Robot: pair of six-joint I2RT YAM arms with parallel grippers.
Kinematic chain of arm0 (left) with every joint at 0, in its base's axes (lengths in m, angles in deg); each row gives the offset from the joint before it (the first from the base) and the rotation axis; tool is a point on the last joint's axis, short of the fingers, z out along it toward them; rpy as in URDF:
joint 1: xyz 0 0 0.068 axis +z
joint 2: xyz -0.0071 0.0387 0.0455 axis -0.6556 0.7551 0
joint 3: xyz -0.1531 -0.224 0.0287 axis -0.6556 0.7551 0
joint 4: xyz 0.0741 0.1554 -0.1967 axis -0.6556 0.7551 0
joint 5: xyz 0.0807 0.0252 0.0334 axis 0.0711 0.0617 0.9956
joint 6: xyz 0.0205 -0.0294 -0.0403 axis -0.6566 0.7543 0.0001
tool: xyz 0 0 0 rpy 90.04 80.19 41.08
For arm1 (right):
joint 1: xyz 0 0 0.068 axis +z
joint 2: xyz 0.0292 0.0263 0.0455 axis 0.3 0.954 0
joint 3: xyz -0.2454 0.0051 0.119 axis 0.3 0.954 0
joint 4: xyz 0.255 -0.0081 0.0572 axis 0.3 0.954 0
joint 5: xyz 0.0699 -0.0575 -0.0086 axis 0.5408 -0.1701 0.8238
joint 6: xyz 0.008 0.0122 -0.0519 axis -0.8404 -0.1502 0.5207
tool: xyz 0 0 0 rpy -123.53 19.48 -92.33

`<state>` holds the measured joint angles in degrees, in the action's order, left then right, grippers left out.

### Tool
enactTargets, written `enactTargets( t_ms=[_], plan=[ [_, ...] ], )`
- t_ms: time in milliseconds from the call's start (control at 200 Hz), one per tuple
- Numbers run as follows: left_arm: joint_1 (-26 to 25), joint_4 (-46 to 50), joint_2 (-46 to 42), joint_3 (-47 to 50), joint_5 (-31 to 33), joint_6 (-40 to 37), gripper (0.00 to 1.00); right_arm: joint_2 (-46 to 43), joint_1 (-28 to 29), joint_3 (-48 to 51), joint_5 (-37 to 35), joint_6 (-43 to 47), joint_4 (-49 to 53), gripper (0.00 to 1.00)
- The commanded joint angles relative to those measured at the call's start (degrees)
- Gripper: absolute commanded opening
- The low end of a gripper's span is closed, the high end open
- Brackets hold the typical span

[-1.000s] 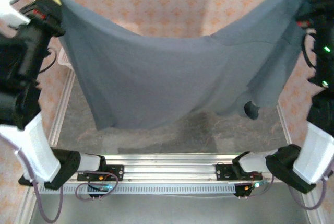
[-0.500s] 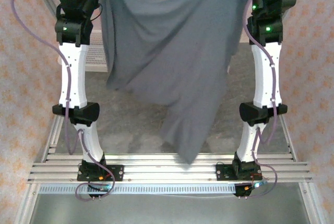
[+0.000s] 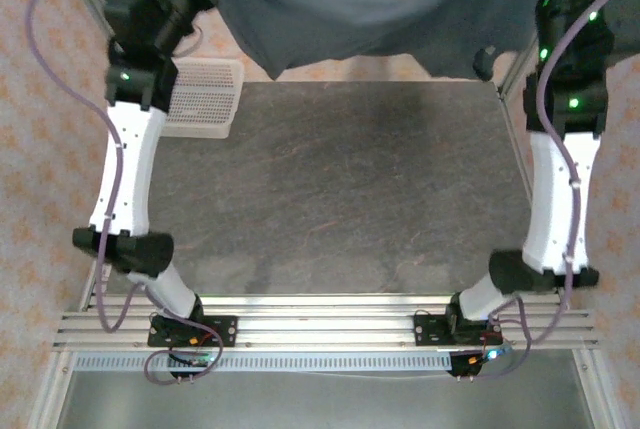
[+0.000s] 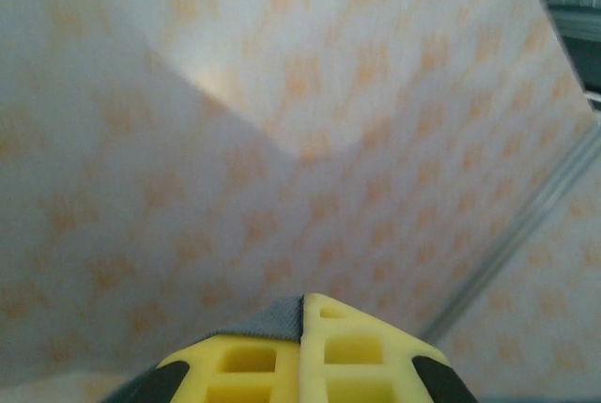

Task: Fold the inside-out t-shirt
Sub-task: Flatten out the T-shirt at the center of the table.

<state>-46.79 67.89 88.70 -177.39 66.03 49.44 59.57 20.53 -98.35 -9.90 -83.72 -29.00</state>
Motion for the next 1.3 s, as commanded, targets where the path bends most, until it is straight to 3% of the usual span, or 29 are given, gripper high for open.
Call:
enactTargets(
  t_ms=[0, 60, 125, 330, 525, 666, 861, 956, 1091, 1221, 1296],
  plan=[
    [-4.04, -15.06, -1.34, 23.8, -2.83, -0.78, 0.0, -6.18, 0.09, 29.1, 9.78, -9.17, 0.12, 0.0],
    [-5.16, -17.83, -0.99, 32.62, -2.09, 0.28, 0.0, -12.04, 0.18, 49.61, 9.92, -14.32, -12.69, 0.0],
    [-5.85, -24.05, -0.31, 41.81, -2.74, 2.64, 0.0, -16.1, 0.13, 63.86, 8.81, -17.02, -18.69, 0.0],
    [-7.97, -32.0, 1.98, 58.89, -3.74, 5.77, 0.0, -20.71, 0.18, 84.95, 7.51, -14.61, -18.38, 0.0],
    [-8.9, -32.2, 1.18, 67.74, -2.26, 4.95, 0.0, -23.88, 0.14, 93.79, 5.29, -14.42, -15.78, 0.0],
    [-8.8, -28.13, -4.0, 73.27, -0.64, 2.12, 0.0, -32.11, 0.17, 97.08, -1.97, -16.99, -6.48, 0.0],
    [-8.93, -14.24, -20.49, 80.96, 6.41, -0.51, 0.0, -57.13, 0.17, 99.53, -20.42, -30.25, 19.27, 0.0],
    [-8.94, -7.98, -26.78, 84.9, 10.97, 0.59, 0.06, -71.17, 0.09, 102.18, -30.74, -38.7, 30.58, 0.0],
    [-8.93, -8.4, -32.74, 92.16, 11.92, 3.05, 0.08, -84.97, 0.09, 104.9, -36.02, -41.86, 39.26, 0.0],
    [-9.18, -9.36, -37.06, 98.37, 12.02, 6.79, 0.11, -85.03, 0.1, 103.65, -41.56, -50.08, 45.74, 0.0],
    [-9.13, -7.13, -41.27, 101.6, 14.68, 8.89, 0.18, -83.61, 0.09, 102.24, -47.18, -58.62, 50.23, 0.14]
  ],
)
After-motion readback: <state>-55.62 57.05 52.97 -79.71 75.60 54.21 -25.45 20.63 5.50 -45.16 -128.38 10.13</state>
